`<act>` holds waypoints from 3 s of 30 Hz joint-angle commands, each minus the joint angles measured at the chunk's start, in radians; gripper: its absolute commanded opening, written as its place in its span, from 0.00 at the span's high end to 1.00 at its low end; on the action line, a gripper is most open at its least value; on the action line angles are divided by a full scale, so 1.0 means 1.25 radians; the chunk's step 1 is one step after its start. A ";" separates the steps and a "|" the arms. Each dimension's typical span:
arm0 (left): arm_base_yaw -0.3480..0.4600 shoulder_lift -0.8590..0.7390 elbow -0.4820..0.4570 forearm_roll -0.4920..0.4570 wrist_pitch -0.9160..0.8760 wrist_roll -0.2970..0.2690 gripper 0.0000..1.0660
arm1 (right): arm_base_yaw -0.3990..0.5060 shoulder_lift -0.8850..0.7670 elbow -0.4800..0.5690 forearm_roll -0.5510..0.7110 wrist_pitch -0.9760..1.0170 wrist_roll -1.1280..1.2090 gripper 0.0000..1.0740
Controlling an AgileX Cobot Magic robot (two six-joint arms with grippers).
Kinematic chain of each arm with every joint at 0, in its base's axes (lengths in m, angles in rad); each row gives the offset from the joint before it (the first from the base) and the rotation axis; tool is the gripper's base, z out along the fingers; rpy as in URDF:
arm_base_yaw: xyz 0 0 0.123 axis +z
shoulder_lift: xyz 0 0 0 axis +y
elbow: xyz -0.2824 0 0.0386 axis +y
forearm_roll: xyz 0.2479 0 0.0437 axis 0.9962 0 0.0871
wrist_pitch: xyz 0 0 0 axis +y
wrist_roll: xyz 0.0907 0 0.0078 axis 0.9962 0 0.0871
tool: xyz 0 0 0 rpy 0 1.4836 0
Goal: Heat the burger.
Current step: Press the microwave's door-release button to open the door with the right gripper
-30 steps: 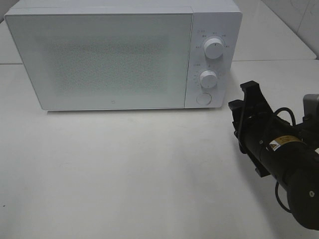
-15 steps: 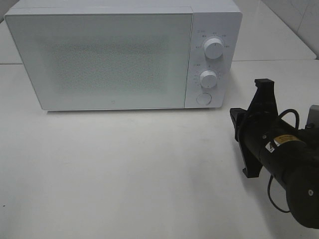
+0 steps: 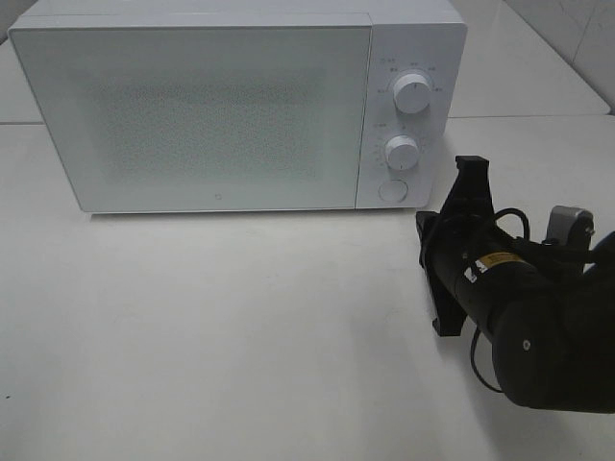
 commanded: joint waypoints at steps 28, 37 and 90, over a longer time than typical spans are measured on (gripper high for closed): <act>0.004 -0.016 -0.002 -0.002 -0.007 0.001 0.04 | -0.150 0.158 -0.223 -0.127 0.109 -0.015 1.00; 0.004 -0.016 -0.002 -0.003 -0.007 0.001 0.04 | -0.175 0.202 -0.273 -0.145 0.131 -0.014 1.00; 0.004 -0.016 -0.002 -0.002 -0.007 0.001 0.04 | -0.213 0.253 -0.444 -0.126 0.086 -0.078 1.00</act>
